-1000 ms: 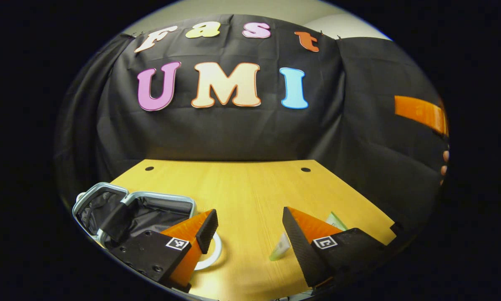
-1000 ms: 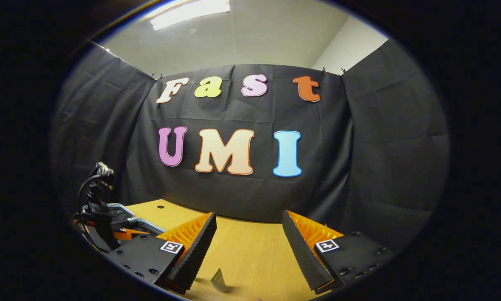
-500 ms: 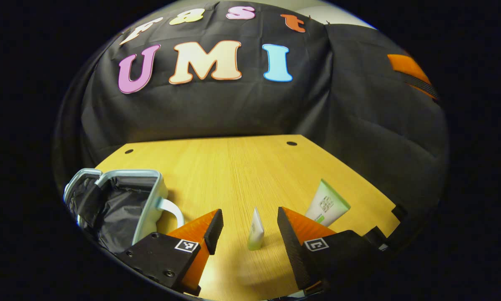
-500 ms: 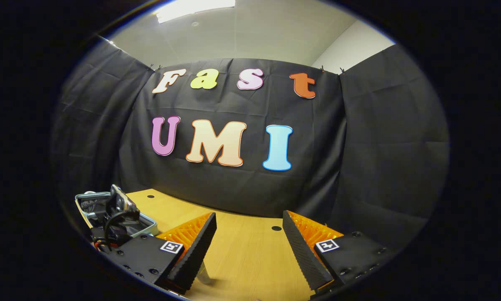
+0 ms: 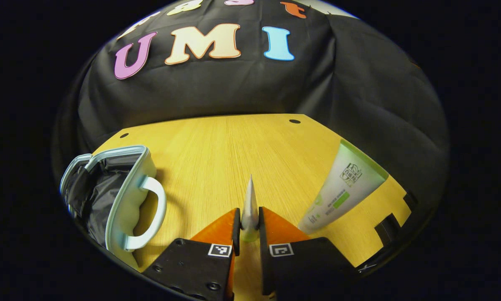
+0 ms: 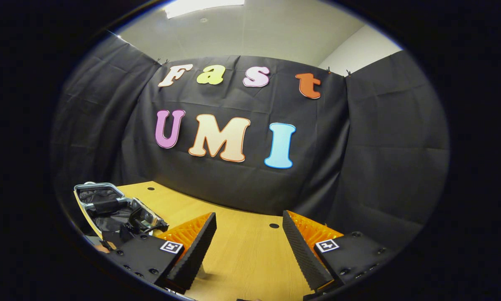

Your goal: First open the suitcase, pack the skin care products into it, and then close the suitcase.

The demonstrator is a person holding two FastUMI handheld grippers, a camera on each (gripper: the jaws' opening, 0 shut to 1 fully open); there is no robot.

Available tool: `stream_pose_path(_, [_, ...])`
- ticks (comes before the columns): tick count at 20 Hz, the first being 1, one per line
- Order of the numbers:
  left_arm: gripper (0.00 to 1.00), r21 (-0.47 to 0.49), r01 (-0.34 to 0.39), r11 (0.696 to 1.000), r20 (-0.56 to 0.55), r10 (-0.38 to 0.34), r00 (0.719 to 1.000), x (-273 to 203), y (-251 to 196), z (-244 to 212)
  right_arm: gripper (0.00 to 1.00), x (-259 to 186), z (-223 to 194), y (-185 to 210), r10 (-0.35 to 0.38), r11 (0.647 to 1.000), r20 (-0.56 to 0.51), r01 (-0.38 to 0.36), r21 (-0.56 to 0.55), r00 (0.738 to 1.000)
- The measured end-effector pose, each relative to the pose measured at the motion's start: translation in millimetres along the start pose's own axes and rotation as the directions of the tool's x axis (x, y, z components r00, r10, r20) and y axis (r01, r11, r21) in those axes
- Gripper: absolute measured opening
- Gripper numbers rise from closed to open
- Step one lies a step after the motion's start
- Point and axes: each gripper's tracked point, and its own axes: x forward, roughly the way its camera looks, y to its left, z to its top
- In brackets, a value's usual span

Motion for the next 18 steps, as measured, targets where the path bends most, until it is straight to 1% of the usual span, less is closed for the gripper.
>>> stream_pose_path(1, [0.15,-0.015,0.015,1.000,-0.004,-0.015,1.000,-0.9,-1.9,-1.2,0.99,0.2,-1.1,2.1,0.006,1.000,-0.001,-0.006,0.004,1.000])
stream_pose_path(3, [0.09,-0.033,0.013,0.999,-0.006,-0.013,1.000,-4.9,-0.2,4.9,0.99,2.0,-7.6,8.5,0.020,1.000,-0.008,-0.019,0.016,1.000])
stream_pose_path(4, [0.09,-0.027,0.000,1.000,0.005,0.000,1.000,-9.7,4.4,13.0,0.99,3.6,-12.6,12.8,0.028,0.999,-0.013,-0.027,0.027,1.000])
stream_pose_path(6, [0.07,-0.020,-0.002,1.000,0.025,0.003,1.000,-20.1,6.5,29.1,0.99,9.1,-26.5,24.9,0.051,0.997,-0.031,-0.049,0.053,0.998])
stream_pose_path(7, [0.07,-0.019,-0.004,1.000,0.035,0.005,0.999,-27.3,8.9,38.1,1.00,12.5,-35.1,32.9,0.068,0.996,-0.043,-0.065,0.065,0.997])
stream_pose_path(10, [0.07,-0.030,-0.024,0.999,0.056,0.026,0.998,-50.8,17.6,62.4,0.99,21.5,-66.8,59.9,0.121,0.990,-0.073,-0.115,0.084,0.990])
stream_pose_path(12, [0.07,-0.049,-0.039,0.998,0.081,0.043,0.996,-70.2,25.8,81.2,0.99,26.8,-98.5,79.0,0.157,0.984,-0.115,-0.146,0.099,0.981])
stream_pose_path(14, [0.07,-0.059,-0.053,0.997,0.120,0.060,0.991,-89.3,35.8,101.4,0.99,28.8,-136.2,99.2,0.199,0.977,-0.178,-0.182,0.107,0.964])
stream_pose_path(18, [0.07,-0.049,-0.143,0.988,0.127,0.148,0.981,-125.4,70.5,118.0,0.97,35.4,-196.1,116.5,0.227,0.972,-0.280,-0.200,0.120,0.933])
